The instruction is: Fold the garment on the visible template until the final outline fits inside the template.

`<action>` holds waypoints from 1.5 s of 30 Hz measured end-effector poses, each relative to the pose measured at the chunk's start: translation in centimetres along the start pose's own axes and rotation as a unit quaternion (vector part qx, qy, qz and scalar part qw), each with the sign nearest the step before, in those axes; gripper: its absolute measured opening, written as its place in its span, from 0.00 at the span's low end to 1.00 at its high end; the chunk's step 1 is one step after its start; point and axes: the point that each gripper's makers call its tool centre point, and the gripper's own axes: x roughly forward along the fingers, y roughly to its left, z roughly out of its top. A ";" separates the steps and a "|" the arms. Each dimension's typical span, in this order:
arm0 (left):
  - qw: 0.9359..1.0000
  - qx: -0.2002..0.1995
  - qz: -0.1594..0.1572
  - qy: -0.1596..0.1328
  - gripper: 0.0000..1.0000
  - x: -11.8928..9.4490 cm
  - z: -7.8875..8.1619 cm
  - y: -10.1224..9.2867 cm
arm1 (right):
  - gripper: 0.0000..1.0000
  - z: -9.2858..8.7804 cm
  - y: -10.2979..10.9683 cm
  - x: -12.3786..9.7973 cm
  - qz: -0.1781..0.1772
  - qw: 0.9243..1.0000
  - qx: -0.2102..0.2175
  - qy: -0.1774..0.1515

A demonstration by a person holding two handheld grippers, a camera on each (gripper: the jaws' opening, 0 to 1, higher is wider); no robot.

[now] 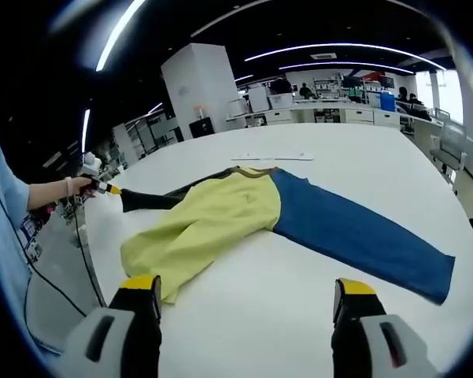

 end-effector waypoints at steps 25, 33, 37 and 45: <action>0.994 -0.054 0.054 0.072 0.00 2.1 -4.3 4.1 | 0.90 -0.1 0.3 1.6 0.011 1.000 -0.005 0.019; 0.994 -0.026 0.088 0.054 0.00 3.1 -1.9 5.8 | 0.90 -0.4 0.5 1.8 0.013 1.000 -0.005 0.027; 0.994 -0.027 0.093 0.058 0.00 3.7 -1.1 6.5 | 0.90 -0.3 0.5 1.8 0.011 1.000 -0.004 0.027; 0.992 -0.019 0.107 0.062 0.00 4.7 0.6 8.0 | 0.90 -0.4 0.1 1.7 0.006 1.000 -0.001 0.027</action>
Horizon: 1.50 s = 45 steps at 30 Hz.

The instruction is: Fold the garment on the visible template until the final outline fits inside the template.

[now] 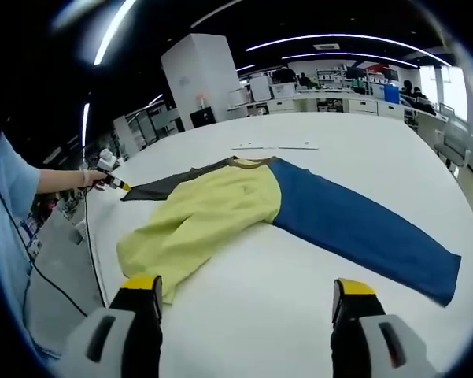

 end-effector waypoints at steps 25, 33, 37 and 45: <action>0.997 0.072 -0.019 -0.036 0.25 -0.4 0.1 -0.3 | 0.90 -0.1 0.5 0.7 0.009 1.000 0.002 0.003; 0.987 0.126 -0.081 -0.064 0.76 -1.0 0.2 -3.2 | 0.90 -0.1 0.8 0.9 0.014 1.000 -0.003 0.005; 0.982 0.140 -0.103 -0.074 0.99 -1.4 0.1 -4.3 | 0.90 0.0 0.9 0.9 0.015 1.000 -0.004 0.003; 0.977 0.155 -0.127 -0.080 0.99 -2.6 -0.8 -6.2 | 0.89 0.3 1.3 0.9 0.020 1.000 -0.005 -0.003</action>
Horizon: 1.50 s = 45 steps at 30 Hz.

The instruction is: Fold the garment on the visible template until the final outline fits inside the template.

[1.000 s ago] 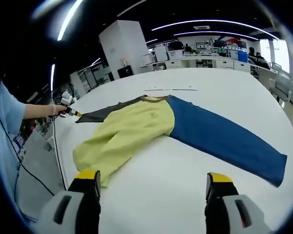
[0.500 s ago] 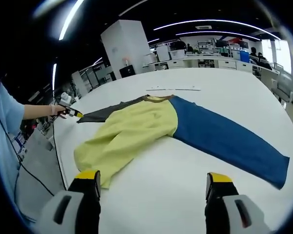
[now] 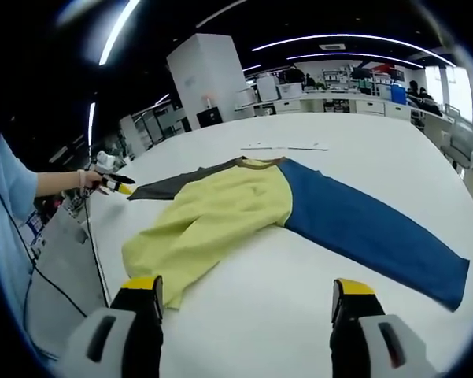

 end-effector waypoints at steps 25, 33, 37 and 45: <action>0.989 0.044 -0.103 -0.093 0.97 -3.8 2.1 -13.1 | 0.88 1.2 1.2 -1.4 0.018 1.000 -0.015 -0.020; 0.985 0.040 -0.128 -0.107 0.96 -4.0 2.2 -17.5 | 0.87 1.2 0.8 -2.0 0.023 0.999 -0.009 -0.032; 0.981 0.038 -0.146 -0.121 0.94 -4.2 2.7 -21.2 | 0.87 0.5 1.0 -2.0 0.029 0.999 -0.007 -0.029; 0.977 0.049 -0.161 -0.129 0.91 -3.6 2.7 -25.7 | 0.87 0.1 1.0 -2.4 0.035 0.999 -0.004 -0.031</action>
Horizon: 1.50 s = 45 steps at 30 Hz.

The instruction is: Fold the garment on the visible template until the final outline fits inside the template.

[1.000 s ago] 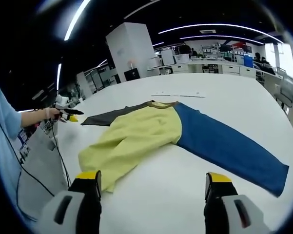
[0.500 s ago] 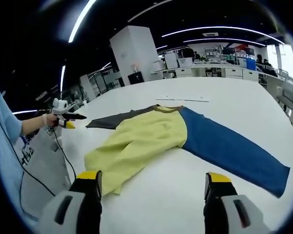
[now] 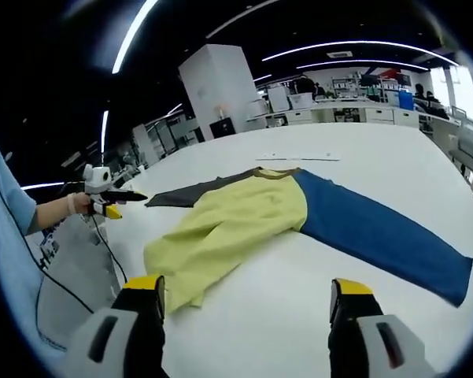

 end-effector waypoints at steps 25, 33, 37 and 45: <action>0.997 -0.038 -0.018 -0.058 0.86 2.1 1.0 -5.7 | 0.77 -2.7 2.4 -0.4 0.012 0.999 0.033 -0.003; 0.997 -0.044 -0.021 -0.063 0.85 2.2 0.9 -5.9 | 0.73 -4.2 5.3 1.5 0.048 0.998 0.043 0.014; 0.996 -0.051 -0.021 -0.064 0.84 2.3 0.5 -6.1 | 0.68 -5.2 7.1 2.5 0.070 0.996 0.046 0.031; 0.997 -0.056 -0.022 -0.055 0.82 2.1 -0.5 -6.2 | 0.46 -6.9 10.3 4.7 0.112 0.990 0.050 0.068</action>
